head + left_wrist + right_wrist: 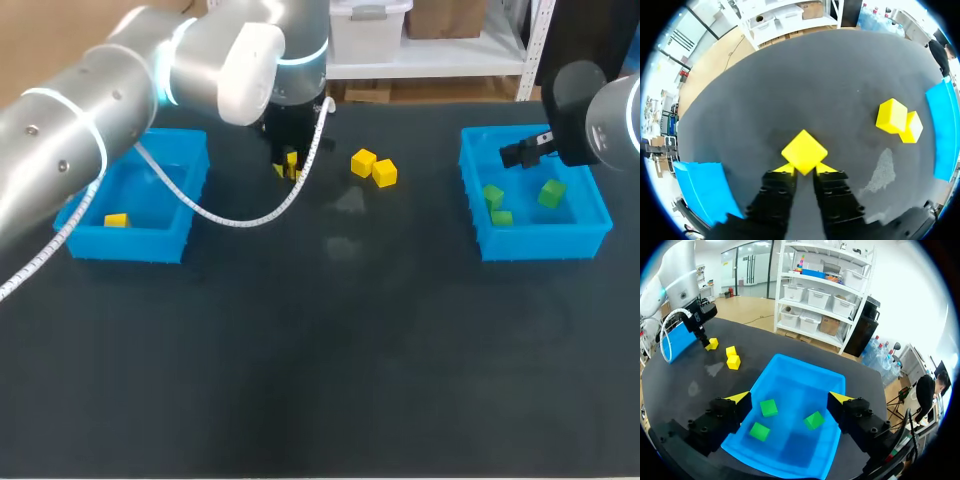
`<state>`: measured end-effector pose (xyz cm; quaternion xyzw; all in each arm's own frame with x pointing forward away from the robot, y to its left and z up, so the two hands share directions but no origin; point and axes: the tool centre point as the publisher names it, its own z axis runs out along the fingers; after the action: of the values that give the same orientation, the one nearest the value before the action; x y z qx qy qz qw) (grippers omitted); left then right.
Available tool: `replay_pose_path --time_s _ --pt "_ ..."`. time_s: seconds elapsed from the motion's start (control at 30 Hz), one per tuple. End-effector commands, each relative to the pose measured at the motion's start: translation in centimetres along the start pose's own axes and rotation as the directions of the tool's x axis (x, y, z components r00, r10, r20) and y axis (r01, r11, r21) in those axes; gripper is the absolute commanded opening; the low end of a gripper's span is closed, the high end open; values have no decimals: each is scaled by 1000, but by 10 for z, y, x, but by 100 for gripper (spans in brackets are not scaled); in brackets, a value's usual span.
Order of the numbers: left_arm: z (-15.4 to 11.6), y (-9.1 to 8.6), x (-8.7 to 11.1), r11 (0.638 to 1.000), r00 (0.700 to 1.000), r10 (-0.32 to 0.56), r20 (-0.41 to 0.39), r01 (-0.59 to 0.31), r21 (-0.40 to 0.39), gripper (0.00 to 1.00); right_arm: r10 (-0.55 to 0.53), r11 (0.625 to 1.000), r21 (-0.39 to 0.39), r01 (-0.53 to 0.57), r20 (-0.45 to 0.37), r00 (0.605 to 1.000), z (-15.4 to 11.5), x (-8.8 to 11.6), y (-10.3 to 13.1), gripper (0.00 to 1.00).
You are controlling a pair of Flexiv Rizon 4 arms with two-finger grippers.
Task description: Put the green cubes in the right bin and the yellow cubes in the left bin.
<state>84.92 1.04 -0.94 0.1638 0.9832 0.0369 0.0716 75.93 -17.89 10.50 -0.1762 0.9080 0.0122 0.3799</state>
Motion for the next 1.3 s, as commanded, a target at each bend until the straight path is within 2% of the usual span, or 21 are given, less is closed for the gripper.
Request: replay_pose_path --time_s 0.03,0.33,0.37,0.4,0.43,0.47,0.6,0.77,0.93,1.3 --pt "-12 5 7 1000 998 1 58 0 -29 0 1 1000 1 -1 8 1000 1 1 0 100" --pt "-27 8 11 999 996 23 88 -20 -38 0 1 1000 1 -1 8 1000 1 1 0 100" --pt "-27 7 11 998 996 34 79 -30 -46 4 1 1000 1 -1 8 1000 1 1 0 100" --pt "-26 7 11 998 996 31 80 -27 -52 28 1 1000 1 -1 8 1000 1 1 0 100" --pt "-26 7 11 998 996 34 79 -31 -50 90 1 1000 1 -1 8 1000 1 1 0 100" --pt "-25 7 10 997 996 56 72 -51 -60 100 1 1000 1 -1 8 1000 1 1 0 100" --pt "-24 2 8 988 987 152 54 -149 -47 100 1 1000 1 -1 8 1000 1 1 0 100" --pt "-31 4 1 955 960 277 33 -271 -124 100 1 1000 1 -1 8 1000 1 1 0 100" --pt "-30 13 -12 942 953 303 7 -298 -155 100 1 1000 1 -1 8 1000 1 1 0 100" --pt "-16 25 -32 947 949 313 -45 -315 -60 100 1 1000 1 -1 8 1000 1 1 0 100"
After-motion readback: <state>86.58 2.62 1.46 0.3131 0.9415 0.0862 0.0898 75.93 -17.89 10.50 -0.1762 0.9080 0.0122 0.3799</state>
